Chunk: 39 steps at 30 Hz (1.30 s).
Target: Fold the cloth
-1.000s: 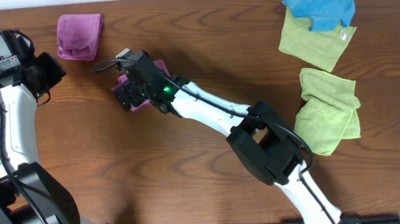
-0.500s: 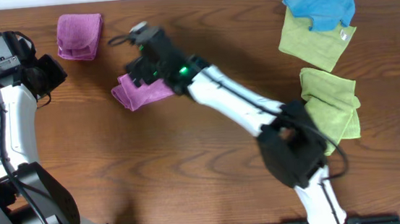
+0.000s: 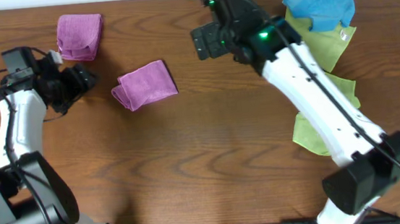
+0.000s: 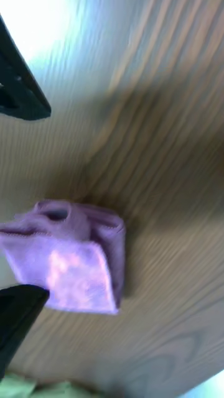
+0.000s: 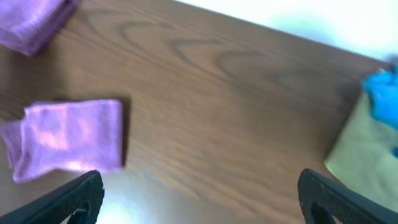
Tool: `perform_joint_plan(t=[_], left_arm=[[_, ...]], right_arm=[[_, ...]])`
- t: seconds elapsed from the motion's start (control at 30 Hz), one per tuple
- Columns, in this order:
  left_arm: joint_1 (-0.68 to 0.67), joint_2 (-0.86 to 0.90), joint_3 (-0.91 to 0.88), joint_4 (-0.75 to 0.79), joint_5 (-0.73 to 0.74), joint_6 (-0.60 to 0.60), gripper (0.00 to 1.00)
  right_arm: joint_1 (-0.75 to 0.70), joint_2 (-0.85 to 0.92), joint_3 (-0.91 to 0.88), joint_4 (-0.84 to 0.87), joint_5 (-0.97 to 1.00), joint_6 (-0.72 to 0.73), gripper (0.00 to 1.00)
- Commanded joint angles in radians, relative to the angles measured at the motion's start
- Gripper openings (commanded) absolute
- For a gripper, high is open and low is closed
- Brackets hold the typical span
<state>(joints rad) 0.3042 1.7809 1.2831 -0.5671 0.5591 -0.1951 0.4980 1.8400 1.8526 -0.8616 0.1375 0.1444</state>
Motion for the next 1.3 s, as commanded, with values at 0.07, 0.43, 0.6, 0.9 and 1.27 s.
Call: perform_joint_plan(t=[0.07, 0.43, 0.6, 0.9, 1.27], left_arm=[[-0.081, 0.087, -0.011, 0.014, 0.115, 0.042, 0.97], [-0.138, 0.192, -0.011, 0.154, 0.066, 0.034, 0.96], [-0.135, 0.223, -0.011, 0.16, 0.06, 0.031, 0.96], [-0.129, 0.259, -0.011, 0.169, 0.059, 0.014, 0.95], [-0.129, 0.302, -0.011, 0.227, 0.087, -0.042, 0.96]], right_arm=[[-0.022, -0.067, 0.017, -0.085, 0.012, -0.043, 0.99], [-0.057, -0.15, 0.017, -0.249, 0.012, -0.056, 0.99], [-0.059, -0.161, 0.017, -0.261, 0.012, -0.057, 0.99], [-0.06, -0.161, 0.017, -0.261, 0.012, -0.072, 0.99], [-0.1, -0.147, -0.055, -0.21, -0.215, -0.157, 0.98]])
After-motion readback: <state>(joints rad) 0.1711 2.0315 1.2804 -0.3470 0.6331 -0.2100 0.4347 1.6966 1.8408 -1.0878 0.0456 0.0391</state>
